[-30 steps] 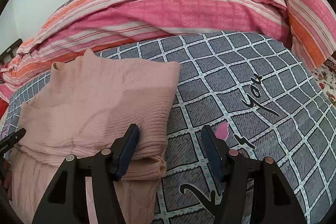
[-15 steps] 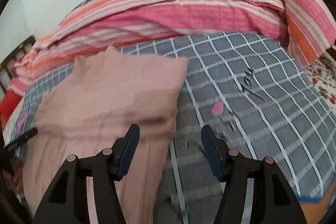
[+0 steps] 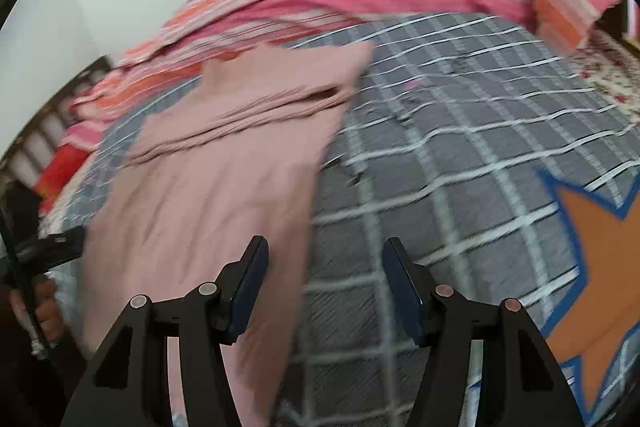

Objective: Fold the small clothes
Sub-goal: 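Move both tools toward the sweater hem to begin the next fold, then grasp the sweater hem with both tools and lift it toward the collar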

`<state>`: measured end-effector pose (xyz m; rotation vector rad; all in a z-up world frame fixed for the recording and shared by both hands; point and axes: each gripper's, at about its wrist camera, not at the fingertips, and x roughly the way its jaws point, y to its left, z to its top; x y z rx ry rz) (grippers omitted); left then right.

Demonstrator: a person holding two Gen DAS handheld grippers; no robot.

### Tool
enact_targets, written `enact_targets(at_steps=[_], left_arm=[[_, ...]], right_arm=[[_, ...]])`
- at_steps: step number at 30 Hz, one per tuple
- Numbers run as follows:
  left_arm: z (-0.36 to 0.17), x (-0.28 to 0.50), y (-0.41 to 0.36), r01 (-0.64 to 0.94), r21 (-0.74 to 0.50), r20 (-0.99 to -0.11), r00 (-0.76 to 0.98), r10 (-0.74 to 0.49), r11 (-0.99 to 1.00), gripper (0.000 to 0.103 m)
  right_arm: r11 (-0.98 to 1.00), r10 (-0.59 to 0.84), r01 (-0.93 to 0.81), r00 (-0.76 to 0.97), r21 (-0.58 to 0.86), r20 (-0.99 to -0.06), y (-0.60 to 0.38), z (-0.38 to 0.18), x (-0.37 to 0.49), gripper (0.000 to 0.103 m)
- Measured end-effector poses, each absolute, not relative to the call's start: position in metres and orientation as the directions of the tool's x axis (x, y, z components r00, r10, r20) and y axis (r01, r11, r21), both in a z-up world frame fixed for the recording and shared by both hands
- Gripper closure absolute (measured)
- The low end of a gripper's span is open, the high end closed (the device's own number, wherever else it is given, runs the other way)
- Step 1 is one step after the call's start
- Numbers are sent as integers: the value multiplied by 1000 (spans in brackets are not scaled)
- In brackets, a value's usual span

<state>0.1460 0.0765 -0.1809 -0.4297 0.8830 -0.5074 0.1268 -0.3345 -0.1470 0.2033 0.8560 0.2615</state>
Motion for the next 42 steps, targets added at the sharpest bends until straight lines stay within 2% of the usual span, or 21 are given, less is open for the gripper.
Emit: enact_targets(at_steps=[9, 14, 16, 18, 19, 23, 27, 30, 35, 42], left_arm=[[-192, 97, 70, 257, -586, -588, 519, -621, 769, 44], [-208, 71, 67, 228, -599, -607, 495, -621, 767, 62], [-211, 62, 67, 209, -608, -601, 510, -616, 766, 69], [-213, 61, 65, 165, -624, -604, 518, -606, 764, 83], [-211, 62, 62, 145, -609, -617, 532, -580, 780, 97], [-192, 50, 80, 126, -507, -632, 619, -467, 852, 97], [-195, 47, 97, 105, -497, -651, 612, -450, 862, 97], [-199, 52, 90, 101, -512, -660, 590, -466, 853, 97], [-205, 46, 75, 114, -457, -697, 570, -434, 882, 94], [-210, 38, 77, 103, -468, -685, 585, -434, 878, 93]], right_arm=[[901, 431, -222, 551, 372, -715, -317, -161, 78, 44], [907, 420, -204, 517, 369, -746, -306, -176, 54, 63], [904, 423, -178, 517, 389, -745, -304, -181, 50, 81], [893, 440, -162, 504, 420, -743, -301, -185, 51, 94], [893, 441, -161, 501, 420, -745, -298, -186, 53, 97], [943, 322, -146, 635, 301, -702, -310, -163, 40, 98], [933, 331, -101, 617, 345, -714, -337, -165, 38, 99], [945, 313, -123, 612, 303, -727, -322, -165, 39, 98], [966, 255, -132, 626, 221, -737, -309, -169, 36, 94], [944, 290, -65, 631, 323, -719, -324, -180, 38, 91]])
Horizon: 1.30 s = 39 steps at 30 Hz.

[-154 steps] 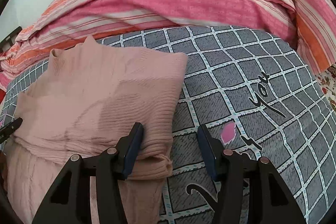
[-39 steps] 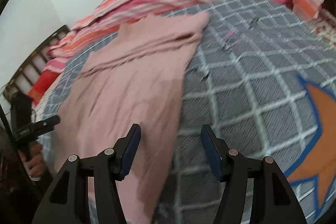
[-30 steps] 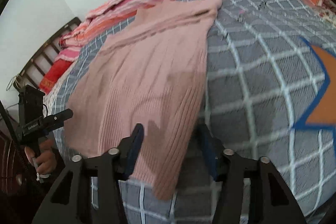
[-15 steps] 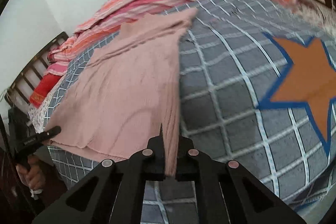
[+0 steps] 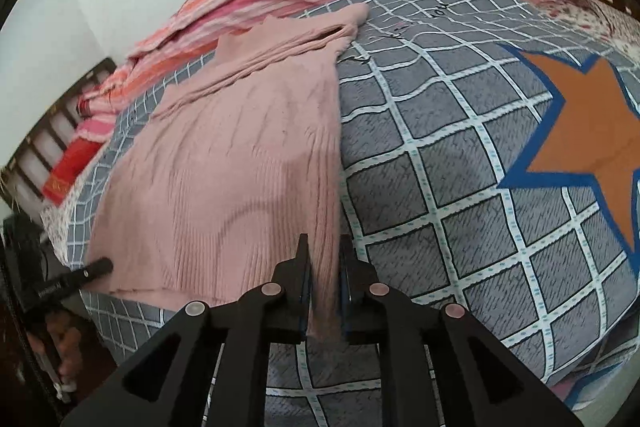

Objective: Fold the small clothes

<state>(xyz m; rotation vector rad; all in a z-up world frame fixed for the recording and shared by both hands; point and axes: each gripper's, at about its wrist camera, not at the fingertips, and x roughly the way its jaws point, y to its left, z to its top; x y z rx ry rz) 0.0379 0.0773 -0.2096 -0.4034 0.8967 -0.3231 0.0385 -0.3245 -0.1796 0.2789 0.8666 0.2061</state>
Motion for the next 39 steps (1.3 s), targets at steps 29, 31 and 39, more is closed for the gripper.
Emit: enact_targets(at_steps=[29, 31, 39], left_arm=[[-206, 28, 91, 66, -585, -612, 619, -493, 809, 97], [-192, 24, 95, 81, -609, -576, 639, -510, 789, 97], [-136, 25, 114, 95, -681, -470, 704, -533, 726, 97]], right_arm=[[920, 362, -115, 615, 375, -700, -317, -173, 30, 98], [900, 395, -126, 639, 417, -660, -325, -161, 25, 98], [872, 418, -152, 726, 465, -547, -333, -108, 22, 98]])
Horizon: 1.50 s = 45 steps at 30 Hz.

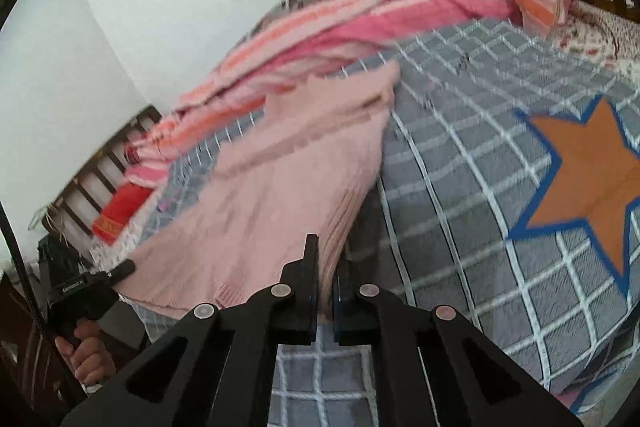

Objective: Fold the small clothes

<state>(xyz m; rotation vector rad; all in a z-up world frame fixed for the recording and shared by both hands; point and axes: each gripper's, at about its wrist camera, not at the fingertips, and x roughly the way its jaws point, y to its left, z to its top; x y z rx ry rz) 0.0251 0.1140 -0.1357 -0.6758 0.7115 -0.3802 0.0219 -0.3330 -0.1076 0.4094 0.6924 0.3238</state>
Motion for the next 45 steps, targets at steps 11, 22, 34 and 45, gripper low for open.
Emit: enact_targets(at_steps=[11, 22, 34, 45], left_arm=[[-81, 72, 124, 73, -653, -442, 771, -458, 754, 97], [-63, 173, 119, -26, -589, -515, 782, -350, 808, 97], [-100, 281, 117, -112, -604, -586, 733, -345, 789, 97], [-135, 355, 116, -156, -599, -639, 684, -352, 785, 96]], right_arm=[[840, 413, -147, 798, 522, -440, -338, -49, 69, 98], [865, 351, -98, 818, 492, -455, -327, -30, 161, 98], [865, 351, -35, 754, 500, -554, -327, -66, 275, 98], [882, 349, -19, 698, 471, -625, -319, -100, 357, 98]])
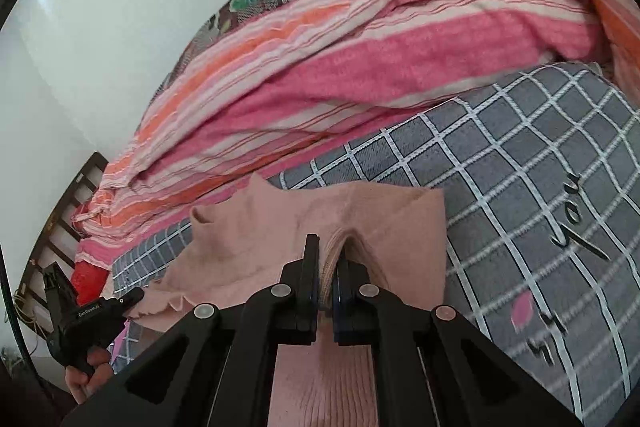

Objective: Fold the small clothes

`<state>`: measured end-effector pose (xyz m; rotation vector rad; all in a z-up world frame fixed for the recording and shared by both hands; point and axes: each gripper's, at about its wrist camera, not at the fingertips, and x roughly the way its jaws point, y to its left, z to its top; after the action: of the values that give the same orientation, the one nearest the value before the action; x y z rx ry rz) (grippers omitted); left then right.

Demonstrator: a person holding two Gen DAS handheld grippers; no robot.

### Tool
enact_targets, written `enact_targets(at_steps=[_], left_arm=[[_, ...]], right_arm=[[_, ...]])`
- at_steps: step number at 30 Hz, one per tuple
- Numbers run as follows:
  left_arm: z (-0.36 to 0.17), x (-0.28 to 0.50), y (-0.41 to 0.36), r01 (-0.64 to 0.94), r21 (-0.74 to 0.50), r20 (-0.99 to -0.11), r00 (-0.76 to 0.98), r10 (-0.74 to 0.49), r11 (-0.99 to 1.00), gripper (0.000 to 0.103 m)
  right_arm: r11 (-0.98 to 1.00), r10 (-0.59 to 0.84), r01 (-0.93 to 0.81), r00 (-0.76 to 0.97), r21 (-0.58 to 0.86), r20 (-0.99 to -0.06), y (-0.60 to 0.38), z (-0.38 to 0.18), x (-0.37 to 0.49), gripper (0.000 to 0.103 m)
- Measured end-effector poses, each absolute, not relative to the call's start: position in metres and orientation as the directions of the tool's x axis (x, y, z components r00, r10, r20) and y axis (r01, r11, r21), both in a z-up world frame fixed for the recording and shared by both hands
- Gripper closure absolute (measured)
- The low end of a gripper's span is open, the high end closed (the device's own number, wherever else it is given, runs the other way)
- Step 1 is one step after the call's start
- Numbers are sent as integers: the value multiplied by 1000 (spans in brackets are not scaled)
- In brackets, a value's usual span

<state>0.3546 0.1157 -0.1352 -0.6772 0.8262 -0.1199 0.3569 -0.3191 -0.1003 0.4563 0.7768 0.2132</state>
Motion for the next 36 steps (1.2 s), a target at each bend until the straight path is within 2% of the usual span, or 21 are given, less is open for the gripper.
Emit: enact_targets(at_steps=[4, 6, 7, 8, 13, 20, 26, 28, 29, 33, 36], left_arm=[[-141, 375, 113, -158, -610, -643, 672, -368, 777, 95], [-142, 378, 117, -155, -648, -613, 687, -391, 745, 84], [-141, 380, 119, -155, -660, -604, 691, -397, 735, 73], [-139, 380, 121, -158, -663, -597, 701, -390, 731, 68], [-128, 371, 122, -128, -626, -596, 715, -365, 769, 66], [-119, 330, 117, -80, -550, -616, 711, -340, 831, 63], [-121, 277, 106, -30, -453, -647, 698, -306, 891, 56], [-123, 255, 103, -11, -428, -649, 699, -299, 904, 52], [-124, 245, 103, -5, -423, -651, 698, -299, 906, 52], [-134, 200, 100, 39, -489, -618, 690, -377, 871, 49], [-151, 190, 95, 34, -528, -630, 655, -417, 849, 49]], right_arm=[[885, 347, -3, 673, 467, -653, -316, -110, 380, 97], [885, 351, 0, 657, 465, -667, -314, -113, 388, 90], [884, 356, -7, 656, 466, -666, -313, -113, 389, 85], [881, 369, -24, 658, 472, -656, -313, -112, 389, 83], [909, 354, -87, 676, 407, -647, -305, -99, 373, 82], [909, 368, -94, 642, 407, -672, -315, -96, 332, 79], [922, 357, -108, 616, 373, -703, -319, -95, 278, 66], [923, 360, -124, 610, 363, -706, -318, -96, 256, 57], [924, 361, -130, 605, 360, -710, -316, -98, 248, 56], [918, 384, -148, 564, 368, -731, -309, -112, 219, 53], [907, 407, -140, 525, 396, -747, -305, -128, 211, 52]])
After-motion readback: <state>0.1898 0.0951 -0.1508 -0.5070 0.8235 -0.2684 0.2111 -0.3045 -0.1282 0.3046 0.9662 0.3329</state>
